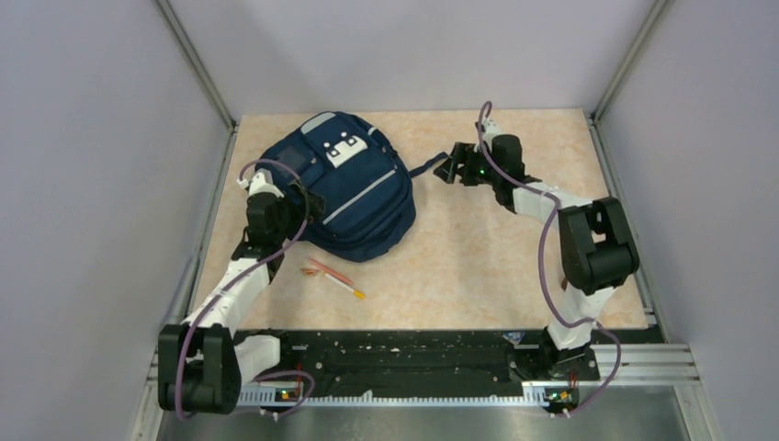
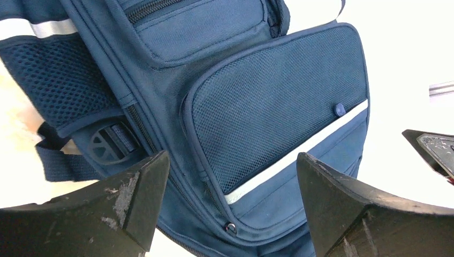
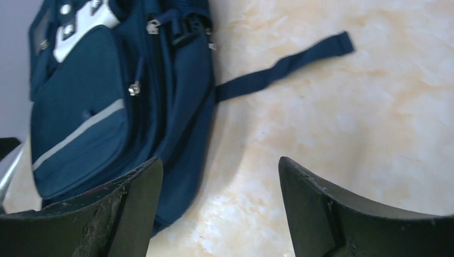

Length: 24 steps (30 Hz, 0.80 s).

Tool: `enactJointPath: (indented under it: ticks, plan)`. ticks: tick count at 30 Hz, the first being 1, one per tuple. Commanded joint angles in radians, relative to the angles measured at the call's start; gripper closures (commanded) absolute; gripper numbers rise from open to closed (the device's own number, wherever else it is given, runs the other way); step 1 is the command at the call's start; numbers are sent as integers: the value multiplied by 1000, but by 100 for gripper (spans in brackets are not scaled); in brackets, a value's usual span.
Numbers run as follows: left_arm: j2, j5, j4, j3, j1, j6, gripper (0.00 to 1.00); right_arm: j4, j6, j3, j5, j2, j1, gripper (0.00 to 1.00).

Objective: Pack the student bag
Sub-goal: Adjust the student bag at the center of the board.

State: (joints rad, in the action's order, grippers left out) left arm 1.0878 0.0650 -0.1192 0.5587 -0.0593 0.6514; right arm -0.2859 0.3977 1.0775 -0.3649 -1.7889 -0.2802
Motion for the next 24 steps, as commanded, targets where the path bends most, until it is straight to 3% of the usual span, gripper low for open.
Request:
enactJointPath:
  ticks: [1, 9, 13, 17, 19, 21, 22, 24]
  plan:
    - [67, 66, -135, 7, 29, 59, 7, -133, -1, 108, -153, -62, -61, 22]
    - [171, 61, -178, 20, 47, 48, 12, -122, -39, 353, -226, -270, -164, 22]
    - [244, 79, -174, 50, 48, 25, 29, -61, -75, 478, -231, -376, -211, 22]
    - [322, 105, -124, 110, 48, -23, 38, 12, -112, 565, -224, -450, -246, 25]
    - [363, 127, -124, 138, 49, -39, 48, 22, -110, 577, -227, -461, -250, 46]
    - [402, 177, -142, 162, 48, -60, 62, 28, -107, 560, -200, -444, -251, 86]
    - [417, 208, -160, 173, 47, -67, 69, 25, -105, 534, -171, -424, -251, 100]
    - [449, 270, -198, 193, 40, -79, 79, 19, -106, 463, -103, -362, -250, 100]
